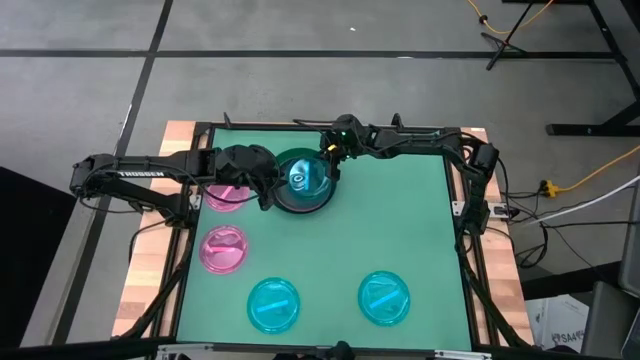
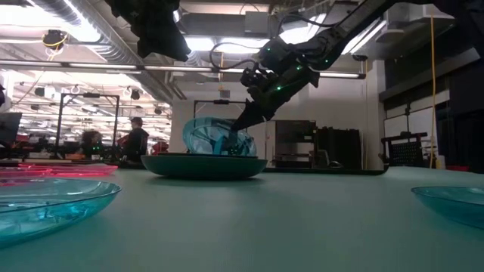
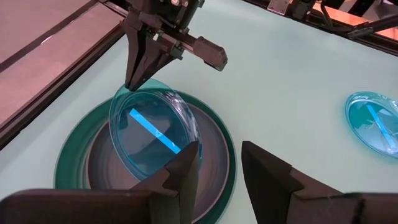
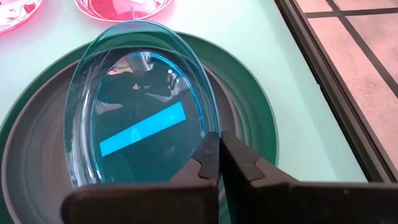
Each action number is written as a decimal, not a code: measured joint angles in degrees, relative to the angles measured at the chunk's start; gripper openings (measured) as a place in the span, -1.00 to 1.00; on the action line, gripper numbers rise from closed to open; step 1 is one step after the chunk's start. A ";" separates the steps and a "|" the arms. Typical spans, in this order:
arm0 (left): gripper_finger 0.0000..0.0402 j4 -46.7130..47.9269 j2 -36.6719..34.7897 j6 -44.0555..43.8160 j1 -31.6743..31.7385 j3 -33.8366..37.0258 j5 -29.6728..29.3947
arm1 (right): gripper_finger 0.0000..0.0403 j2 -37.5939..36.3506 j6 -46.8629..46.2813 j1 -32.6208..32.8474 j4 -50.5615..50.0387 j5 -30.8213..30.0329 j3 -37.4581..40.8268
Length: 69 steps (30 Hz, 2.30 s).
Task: Stack plastic plates
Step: Stack the top blue plate on top of the black plate, then stack the top light pink plate on top of the blue plate
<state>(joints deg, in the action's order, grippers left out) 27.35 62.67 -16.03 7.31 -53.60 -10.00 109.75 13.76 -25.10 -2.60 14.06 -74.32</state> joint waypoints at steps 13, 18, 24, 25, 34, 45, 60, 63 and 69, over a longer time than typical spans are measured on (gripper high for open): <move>-0.42 0.02 0.01 0.00 0.00 0.00 0.00 | -0.51 0.00 0.00 0.00 -0.01 -0.08 0.02; -0.42 0.52 -0.01 0.00 0.00 0.00 -0.02 | -0.49 -0.02 0.02 0.00 -0.03 -0.09 0.02; -0.42 0.57 0.01 0.11 0.34 0.00 0.00 | -0.49 -0.04 0.03 0.00 -0.44 0.10 0.02; -0.42 0.57 -0.02 0.11 0.64 0.00 0.00 | -0.49 -0.04 0.03 0.00 -0.47 0.32 0.03; -0.42 5.25 -0.02 0.85 7.33 0.00 0.68 | -0.50 -3.67 1.60 -0.02 -2.59 0.51 0.07; -0.42 12.81 0.01 13.22 23.05 0.00 7.92 | -0.50 -12.98 4.86 0.98 -10.94 0.14 0.07; -0.42 20.36 0.57 24.30 42.54 0.00 12.88 | -0.50 -15.45 8.25 12.59 -17.65 -6.60 0.07; -0.42 20.86 2.60 25.38 45.21 -0.02 14.02 | -0.50 -15.45 9.27 14.36 -17.99 -6.59 0.07; -0.42 21.16 9.58 27.89 48.62 -0.02 14.45 | -0.50 -15.45 10.73 17.29 -18.61 -6.56 0.07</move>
<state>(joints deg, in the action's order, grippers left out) 48.51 72.25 11.86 55.93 -53.63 4.45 94.30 24.49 -7.81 -21.21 7.51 -74.26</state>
